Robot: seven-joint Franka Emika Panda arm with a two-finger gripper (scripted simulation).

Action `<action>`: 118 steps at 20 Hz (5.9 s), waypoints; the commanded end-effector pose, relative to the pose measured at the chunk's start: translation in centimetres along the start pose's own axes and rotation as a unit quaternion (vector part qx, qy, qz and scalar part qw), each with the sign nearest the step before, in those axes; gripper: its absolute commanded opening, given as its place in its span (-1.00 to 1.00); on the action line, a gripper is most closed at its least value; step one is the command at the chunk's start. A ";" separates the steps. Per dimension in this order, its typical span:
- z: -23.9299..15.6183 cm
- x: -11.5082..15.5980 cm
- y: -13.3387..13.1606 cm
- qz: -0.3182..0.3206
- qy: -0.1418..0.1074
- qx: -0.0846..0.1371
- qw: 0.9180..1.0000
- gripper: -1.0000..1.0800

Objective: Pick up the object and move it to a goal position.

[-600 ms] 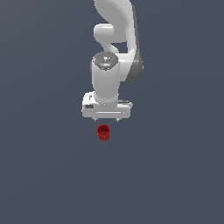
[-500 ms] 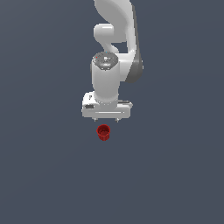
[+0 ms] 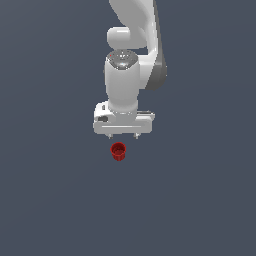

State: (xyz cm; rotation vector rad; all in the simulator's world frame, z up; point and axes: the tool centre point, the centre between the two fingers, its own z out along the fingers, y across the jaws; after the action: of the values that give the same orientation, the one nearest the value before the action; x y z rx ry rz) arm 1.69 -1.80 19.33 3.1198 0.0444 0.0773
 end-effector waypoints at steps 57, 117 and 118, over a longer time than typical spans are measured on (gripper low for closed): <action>13.5 -2.5 2.4 -0.298 -0.020 0.017 0.954 0.92; 5.1 10.1 -22.1 -0.298 -0.020 0.017 0.954 -1.00; 5.0 10.2 -22.3 -0.298 -0.020 0.017 0.954 -1.00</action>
State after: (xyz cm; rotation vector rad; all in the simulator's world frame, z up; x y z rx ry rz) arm 11.30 20.39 14.13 2.9849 0.9807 -0.0030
